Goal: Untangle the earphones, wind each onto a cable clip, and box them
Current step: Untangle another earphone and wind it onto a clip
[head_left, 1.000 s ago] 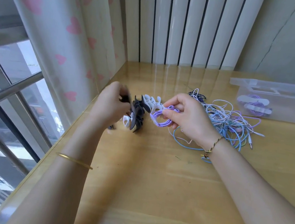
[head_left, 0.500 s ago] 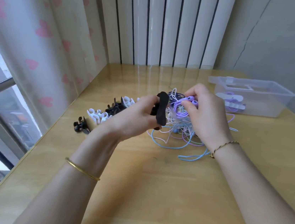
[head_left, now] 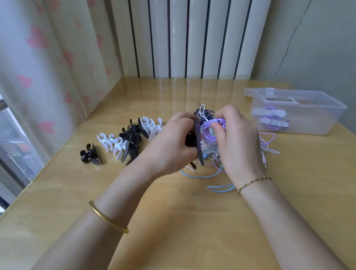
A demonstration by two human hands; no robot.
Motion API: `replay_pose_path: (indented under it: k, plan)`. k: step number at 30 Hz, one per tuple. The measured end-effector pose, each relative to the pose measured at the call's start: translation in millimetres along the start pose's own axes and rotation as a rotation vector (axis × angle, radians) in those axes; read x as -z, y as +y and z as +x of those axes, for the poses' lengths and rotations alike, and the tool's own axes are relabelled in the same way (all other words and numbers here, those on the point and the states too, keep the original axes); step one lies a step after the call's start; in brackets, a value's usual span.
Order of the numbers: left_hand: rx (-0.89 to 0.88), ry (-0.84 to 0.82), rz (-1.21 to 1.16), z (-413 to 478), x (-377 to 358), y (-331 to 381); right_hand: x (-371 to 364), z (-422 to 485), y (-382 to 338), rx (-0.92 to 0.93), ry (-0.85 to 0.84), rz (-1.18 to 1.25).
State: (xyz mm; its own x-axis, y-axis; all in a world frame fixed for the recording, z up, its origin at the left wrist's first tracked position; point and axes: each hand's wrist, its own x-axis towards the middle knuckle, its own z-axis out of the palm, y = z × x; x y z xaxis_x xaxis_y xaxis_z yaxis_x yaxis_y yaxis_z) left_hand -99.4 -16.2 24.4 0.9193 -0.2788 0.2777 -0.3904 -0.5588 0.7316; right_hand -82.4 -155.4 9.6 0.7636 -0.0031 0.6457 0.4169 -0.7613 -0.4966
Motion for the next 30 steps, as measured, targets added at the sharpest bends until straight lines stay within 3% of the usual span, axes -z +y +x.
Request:
replay_pose_path:
  k: [4,8,14,26,30]
  plan:
    - [0.105,0.038,-0.201,-2,-4,-2,2,-1,0,-0.021,0.006,-0.011]
    - [0.085,0.075,-0.261,-4,-6,3,3,-3,-6,-0.011,-0.035,-0.034]
    - [0.062,0.115,-0.174,-4,-12,0,6,-7,-15,0.049,-0.12,-0.112]
    - [0.074,0.11,0.006,-4,-4,3,0,-6,-14,0.121,-0.082,0.009]
    - [0.02,0.126,0.109,-5,-3,0,-1,-1,-6,0.054,-0.071,0.064]
